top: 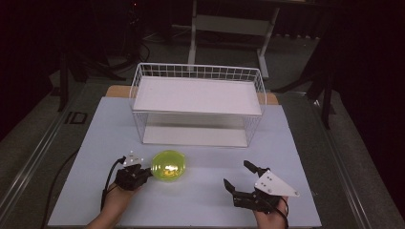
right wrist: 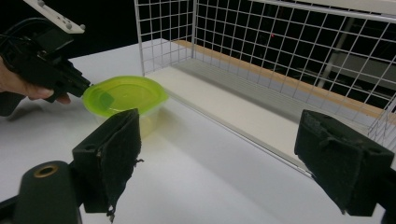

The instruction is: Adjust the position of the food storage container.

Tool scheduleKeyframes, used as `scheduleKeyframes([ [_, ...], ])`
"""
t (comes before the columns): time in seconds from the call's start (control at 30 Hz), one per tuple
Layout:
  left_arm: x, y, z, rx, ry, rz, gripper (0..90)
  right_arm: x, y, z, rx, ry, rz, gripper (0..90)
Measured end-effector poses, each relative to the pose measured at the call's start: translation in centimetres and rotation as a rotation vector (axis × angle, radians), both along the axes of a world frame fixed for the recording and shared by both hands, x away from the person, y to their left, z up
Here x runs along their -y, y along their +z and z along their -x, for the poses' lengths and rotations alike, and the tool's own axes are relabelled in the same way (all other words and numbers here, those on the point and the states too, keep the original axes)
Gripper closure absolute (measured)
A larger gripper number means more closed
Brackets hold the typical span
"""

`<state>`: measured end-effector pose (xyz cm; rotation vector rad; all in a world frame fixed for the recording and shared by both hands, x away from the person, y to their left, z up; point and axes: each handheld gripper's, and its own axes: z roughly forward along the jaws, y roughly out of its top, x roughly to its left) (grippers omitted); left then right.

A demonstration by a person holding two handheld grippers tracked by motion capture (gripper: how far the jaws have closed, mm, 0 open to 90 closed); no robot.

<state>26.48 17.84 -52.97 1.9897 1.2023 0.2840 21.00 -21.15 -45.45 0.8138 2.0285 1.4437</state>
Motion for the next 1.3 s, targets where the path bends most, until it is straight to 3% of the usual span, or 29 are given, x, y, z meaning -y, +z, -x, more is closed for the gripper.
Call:
scheduleKeyframes([
  [0.27, 1.4, -0.2, -0.9, -0.046, -0.006, 0.005, 90.0, 0.1, 0.0, 0.0, -0.005, -0.004, -0.005, 14.7],
  [0.53, 3.3, -0.2, -1.8, -0.065, -0.025, 0.020, 90.0, 0.2, -0.1, 0.0, -0.007, -0.001, -0.006, 14.7],
  [0.67, 4.1, -0.2, -2.0, -0.067, -0.031, 0.040, 90.0, 0.2, -0.2, -0.1, -0.010, -0.002, -0.006, 14.7],
  [0.77, 4.8, -0.2, -2.5, -0.091, -0.022, 0.067, 90.0, 0.2, -0.2, -0.2, -0.014, -0.002, -0.006, 14.7],
  [1.07, 6.8, -0.7, -2.7, -0.097, -0.076, 0.071, 90.0, 0.2, -0.3, -0.3, -0.016, -0.002, -0.001, 14.7],
  [1.3, 7.3, -1.0, -3.2, -0.096, -0.073, 0.087, 90.0, 0.2, -0.3, -0.3, -0.017, -0.002, 0.001, 14.7],
])
